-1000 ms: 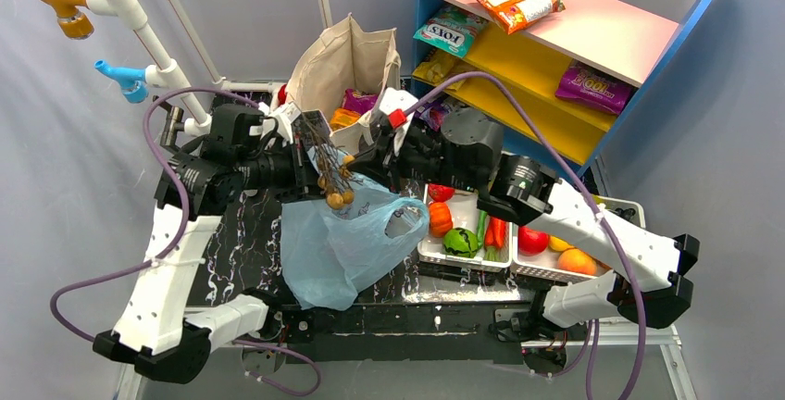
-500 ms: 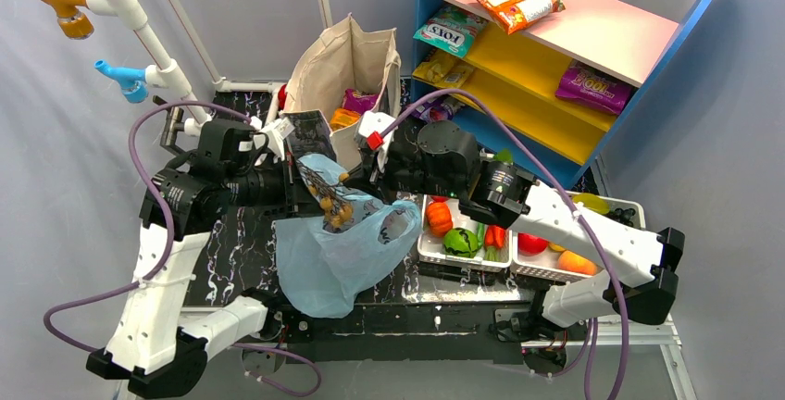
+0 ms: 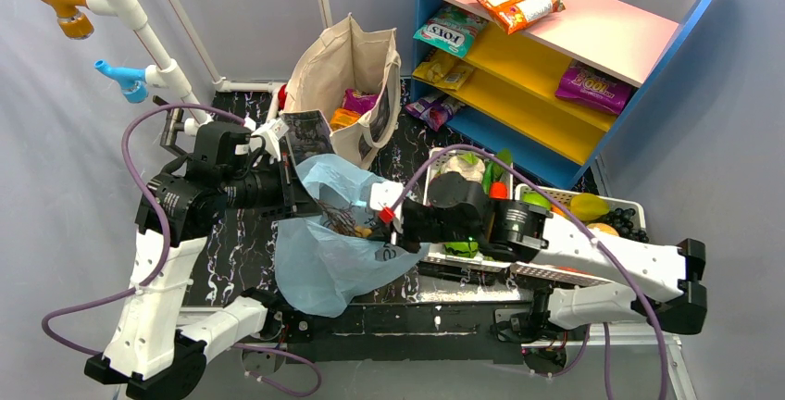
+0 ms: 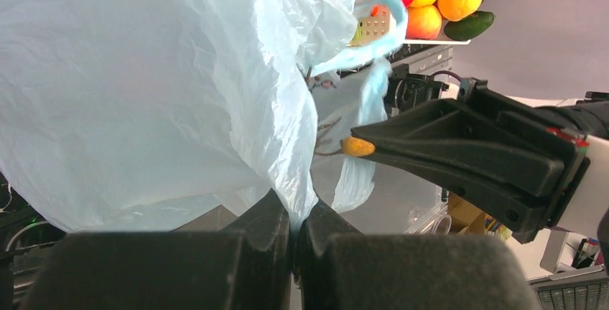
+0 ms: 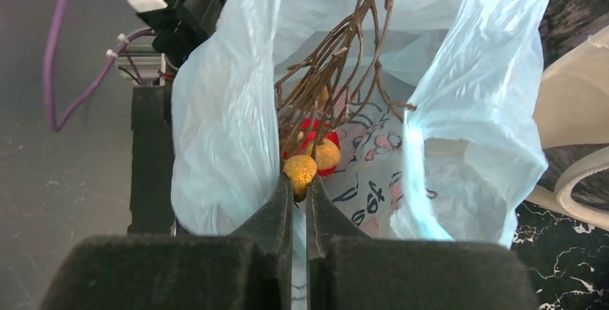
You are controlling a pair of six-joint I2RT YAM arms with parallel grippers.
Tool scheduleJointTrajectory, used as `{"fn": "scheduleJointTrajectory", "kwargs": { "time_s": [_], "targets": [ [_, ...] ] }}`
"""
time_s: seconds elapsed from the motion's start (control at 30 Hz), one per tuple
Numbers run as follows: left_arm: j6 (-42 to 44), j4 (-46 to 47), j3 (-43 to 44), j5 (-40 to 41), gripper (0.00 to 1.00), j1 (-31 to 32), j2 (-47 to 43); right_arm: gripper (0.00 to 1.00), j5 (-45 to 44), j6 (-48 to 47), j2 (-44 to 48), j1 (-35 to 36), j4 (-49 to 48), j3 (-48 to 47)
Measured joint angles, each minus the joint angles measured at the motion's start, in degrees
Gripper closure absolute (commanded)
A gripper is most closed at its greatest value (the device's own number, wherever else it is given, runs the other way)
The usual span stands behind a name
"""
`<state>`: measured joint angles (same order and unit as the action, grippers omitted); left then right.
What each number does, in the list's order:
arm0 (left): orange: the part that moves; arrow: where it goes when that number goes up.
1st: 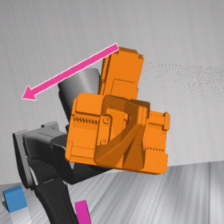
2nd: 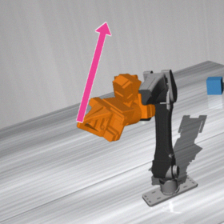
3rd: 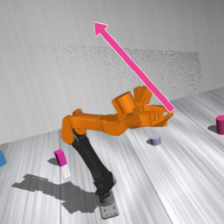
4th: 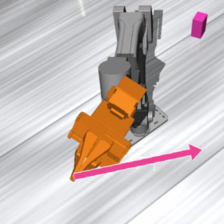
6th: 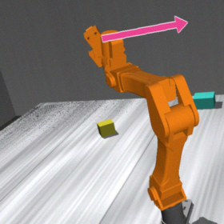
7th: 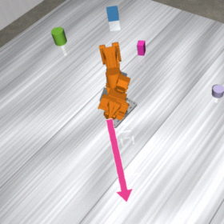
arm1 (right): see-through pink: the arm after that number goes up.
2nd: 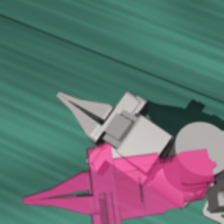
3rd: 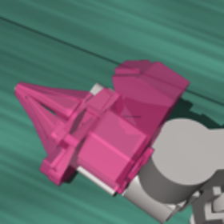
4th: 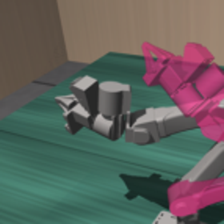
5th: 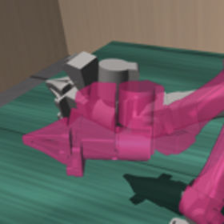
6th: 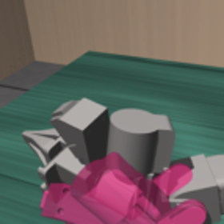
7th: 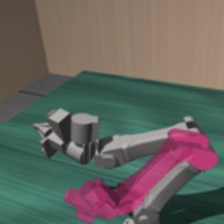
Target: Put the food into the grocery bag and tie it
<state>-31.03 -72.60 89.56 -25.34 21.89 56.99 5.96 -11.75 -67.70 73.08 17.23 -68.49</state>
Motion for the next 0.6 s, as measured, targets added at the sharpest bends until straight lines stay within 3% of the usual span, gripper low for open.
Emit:
{"fn": "scheduleJointTrajectory", "kwargs": {
  "time_s": [0.33,0.6],
  "targets": [
    [-1.6,0.9,0.0,1.0,1.0,0.0,0.2,0.99,-0.9,-3.0,5.0,2.6,1.2,1.9],
    [-2.7,1.7,0.1,1.1,1.0,0.0,-0.1,0.99,0.7,-1.5,-9.7,2.8,1.8,-1.6]
  ]
}}
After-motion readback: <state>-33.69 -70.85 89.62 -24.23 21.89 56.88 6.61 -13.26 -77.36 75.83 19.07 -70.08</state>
